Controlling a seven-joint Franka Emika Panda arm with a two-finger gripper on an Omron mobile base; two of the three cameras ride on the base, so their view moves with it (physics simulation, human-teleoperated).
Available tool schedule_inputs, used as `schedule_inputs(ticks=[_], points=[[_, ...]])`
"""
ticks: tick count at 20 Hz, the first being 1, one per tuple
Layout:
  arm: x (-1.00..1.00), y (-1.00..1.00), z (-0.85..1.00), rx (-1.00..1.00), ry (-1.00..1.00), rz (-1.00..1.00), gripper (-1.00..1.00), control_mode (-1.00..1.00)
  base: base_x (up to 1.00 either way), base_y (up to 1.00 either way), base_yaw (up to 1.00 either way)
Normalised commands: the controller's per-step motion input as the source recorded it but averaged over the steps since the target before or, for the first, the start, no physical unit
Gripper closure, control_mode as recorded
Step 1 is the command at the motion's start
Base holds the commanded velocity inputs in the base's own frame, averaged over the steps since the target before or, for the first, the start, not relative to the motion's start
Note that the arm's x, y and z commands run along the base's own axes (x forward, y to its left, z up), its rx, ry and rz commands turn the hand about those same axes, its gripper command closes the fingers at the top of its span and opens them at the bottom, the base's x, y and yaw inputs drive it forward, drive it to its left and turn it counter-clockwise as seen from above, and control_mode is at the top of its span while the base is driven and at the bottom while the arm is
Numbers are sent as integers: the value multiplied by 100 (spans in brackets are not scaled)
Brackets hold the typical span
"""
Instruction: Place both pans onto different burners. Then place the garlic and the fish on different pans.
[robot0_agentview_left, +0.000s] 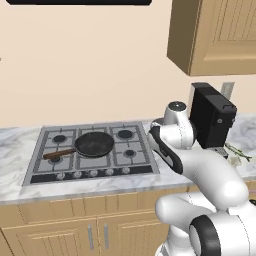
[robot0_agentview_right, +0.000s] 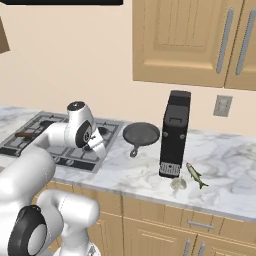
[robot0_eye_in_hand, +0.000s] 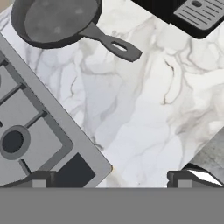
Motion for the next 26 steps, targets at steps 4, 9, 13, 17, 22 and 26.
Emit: schedule_inputs(ticks=[4, 9, 13, 17, 22, 26], points=[[0, 0, 0, 0, 0, 0, -100, 100, 5, -4, -9], [0, 0, 0, 0, 0, 0, -100, 100, 15, 0, -12], [0, 0, 0, 0, 0, 0, -100, 100, 37, 0, -7], [0, 0, 0, 0, 0, 0, -100, 100, 49, 0, -2], [0, 0, 0, 0, 0, 0, -100, 100, 38, 0, -6], [0, 0, 0, 0, 0, 0, -100, 100, 31, 0, -7]])
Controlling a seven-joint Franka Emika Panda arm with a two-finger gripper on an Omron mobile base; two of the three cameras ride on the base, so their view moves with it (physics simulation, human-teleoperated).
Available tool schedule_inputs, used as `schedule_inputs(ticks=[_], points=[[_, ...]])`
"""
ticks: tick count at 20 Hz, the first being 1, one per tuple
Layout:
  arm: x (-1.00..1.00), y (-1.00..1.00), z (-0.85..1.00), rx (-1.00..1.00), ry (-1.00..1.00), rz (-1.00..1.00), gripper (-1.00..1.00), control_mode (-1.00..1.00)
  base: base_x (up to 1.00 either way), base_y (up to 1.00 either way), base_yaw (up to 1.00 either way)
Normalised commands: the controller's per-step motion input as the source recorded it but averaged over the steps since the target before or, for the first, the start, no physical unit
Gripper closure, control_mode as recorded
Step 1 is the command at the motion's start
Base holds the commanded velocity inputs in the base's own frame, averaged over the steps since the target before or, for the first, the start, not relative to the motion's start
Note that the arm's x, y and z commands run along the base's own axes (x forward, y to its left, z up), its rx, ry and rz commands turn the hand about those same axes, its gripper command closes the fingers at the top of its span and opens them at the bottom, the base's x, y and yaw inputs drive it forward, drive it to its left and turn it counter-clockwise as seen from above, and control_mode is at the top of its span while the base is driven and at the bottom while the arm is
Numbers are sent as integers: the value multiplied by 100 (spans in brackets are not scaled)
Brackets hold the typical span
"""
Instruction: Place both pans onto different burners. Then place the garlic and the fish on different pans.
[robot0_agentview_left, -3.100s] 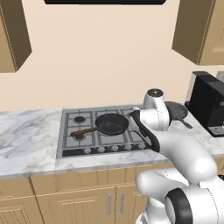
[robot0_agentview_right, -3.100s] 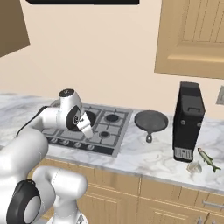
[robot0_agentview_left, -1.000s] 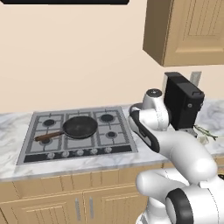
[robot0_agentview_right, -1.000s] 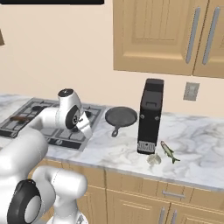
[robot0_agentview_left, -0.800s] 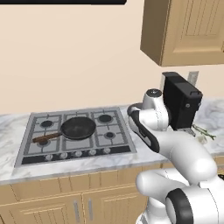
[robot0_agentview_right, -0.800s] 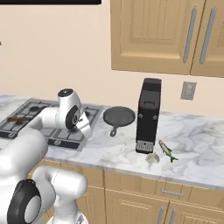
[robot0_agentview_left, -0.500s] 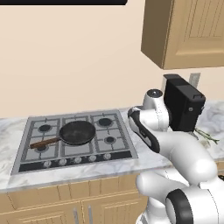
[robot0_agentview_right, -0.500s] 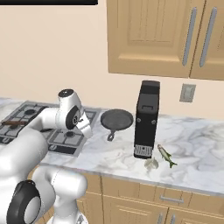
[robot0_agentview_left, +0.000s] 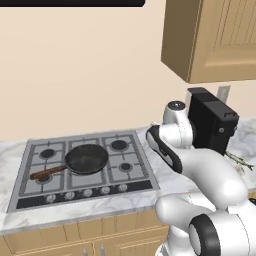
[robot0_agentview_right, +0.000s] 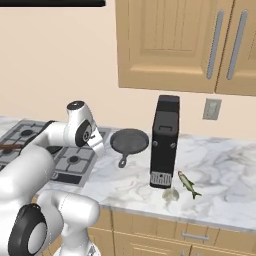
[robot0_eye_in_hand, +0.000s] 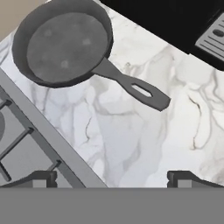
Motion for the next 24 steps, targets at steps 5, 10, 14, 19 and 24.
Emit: schedule_inputs(ticks=[5, 10, 14, 19, 24], points=[[0, 0, 0, 0, 0, 0, -100, 100, 26, 0, -7], [0, 0, 0, 0, 0, 0, -100, 100, 26, -1, -5], [0, 0, 0, 0, 0, 0, -100, 100, 22, -1, -6], [0, 0, 0, 0, 0, 0, -100, 100, 19, -3, -6], [0, 0, 0, 0, 0, 0, -100, 100, 12, -3, -3]])
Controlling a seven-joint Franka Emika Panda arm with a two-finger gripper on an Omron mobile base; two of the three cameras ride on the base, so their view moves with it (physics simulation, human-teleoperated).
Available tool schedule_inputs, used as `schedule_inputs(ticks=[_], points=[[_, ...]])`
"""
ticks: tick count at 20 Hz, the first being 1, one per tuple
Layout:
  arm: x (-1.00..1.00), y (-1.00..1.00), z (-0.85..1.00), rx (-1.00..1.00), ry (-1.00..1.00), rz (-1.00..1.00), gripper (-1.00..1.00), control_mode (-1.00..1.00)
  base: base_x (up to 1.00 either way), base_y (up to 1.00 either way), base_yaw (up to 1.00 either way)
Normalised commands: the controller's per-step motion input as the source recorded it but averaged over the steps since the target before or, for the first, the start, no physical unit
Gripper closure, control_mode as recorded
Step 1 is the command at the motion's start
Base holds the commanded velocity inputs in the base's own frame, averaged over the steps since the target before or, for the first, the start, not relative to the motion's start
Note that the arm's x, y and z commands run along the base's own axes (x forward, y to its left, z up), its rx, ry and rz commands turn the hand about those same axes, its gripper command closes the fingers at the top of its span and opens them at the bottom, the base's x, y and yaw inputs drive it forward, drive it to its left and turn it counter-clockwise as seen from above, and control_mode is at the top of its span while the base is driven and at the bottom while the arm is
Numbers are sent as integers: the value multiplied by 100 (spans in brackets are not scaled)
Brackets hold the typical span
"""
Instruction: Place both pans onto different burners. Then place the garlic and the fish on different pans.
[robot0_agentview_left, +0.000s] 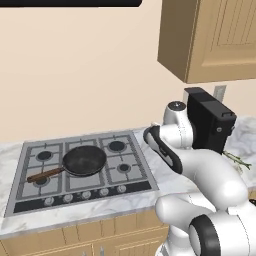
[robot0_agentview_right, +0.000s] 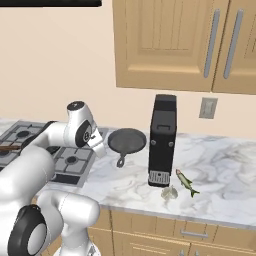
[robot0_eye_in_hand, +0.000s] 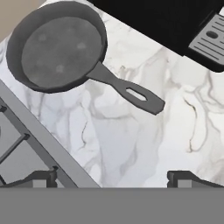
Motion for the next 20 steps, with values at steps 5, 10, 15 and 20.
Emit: schedule_inputs(ticks=[5, 10, 15, 20], points=[[0, 0, 0, 0, 0, 0, -100, 100, 0, -3, 0], [0, 0, 0, 0, 0, 0, -100, -100, 0, 0, 0], [8, -1, 0, 0, 0, 11, -100, -100, 0, 0, 0], [12, -5, 0, 0, 1, 28, -100, -100, 0, 0, 0]])
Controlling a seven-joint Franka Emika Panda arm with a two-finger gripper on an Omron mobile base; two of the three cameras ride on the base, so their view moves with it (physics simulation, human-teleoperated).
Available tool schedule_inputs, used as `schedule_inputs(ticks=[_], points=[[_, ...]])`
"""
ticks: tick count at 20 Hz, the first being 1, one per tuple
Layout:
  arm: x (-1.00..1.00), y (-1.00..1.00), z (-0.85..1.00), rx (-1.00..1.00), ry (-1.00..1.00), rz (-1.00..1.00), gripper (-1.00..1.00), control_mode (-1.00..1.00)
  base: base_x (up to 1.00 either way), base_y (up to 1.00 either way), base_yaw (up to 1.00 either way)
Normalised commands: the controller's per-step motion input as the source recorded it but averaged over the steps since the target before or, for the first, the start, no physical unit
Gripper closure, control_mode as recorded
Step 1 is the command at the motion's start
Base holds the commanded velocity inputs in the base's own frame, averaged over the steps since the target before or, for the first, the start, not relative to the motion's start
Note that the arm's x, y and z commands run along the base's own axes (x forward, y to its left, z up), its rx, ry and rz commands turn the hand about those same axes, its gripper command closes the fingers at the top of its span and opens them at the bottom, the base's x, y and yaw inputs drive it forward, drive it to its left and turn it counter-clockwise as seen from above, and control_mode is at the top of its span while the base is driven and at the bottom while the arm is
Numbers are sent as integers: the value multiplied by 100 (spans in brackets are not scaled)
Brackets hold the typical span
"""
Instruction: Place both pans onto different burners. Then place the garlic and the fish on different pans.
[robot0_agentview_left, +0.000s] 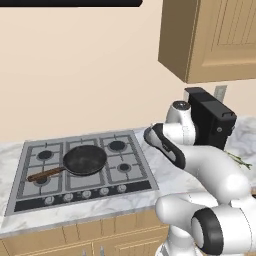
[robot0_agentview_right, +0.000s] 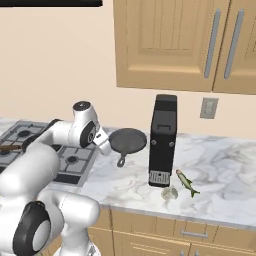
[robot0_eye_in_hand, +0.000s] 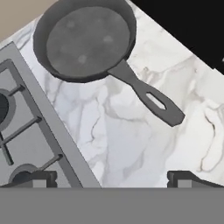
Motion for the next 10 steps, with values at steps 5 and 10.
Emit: schedule_inputs(ticks=[5, 10], points=[[-3, -20, 0, -8, -6, 23, -100, -100, 0, 0, 0], [-5, -14, -15, -16, -16, 18, -100, -100, 0, 0, 0]])
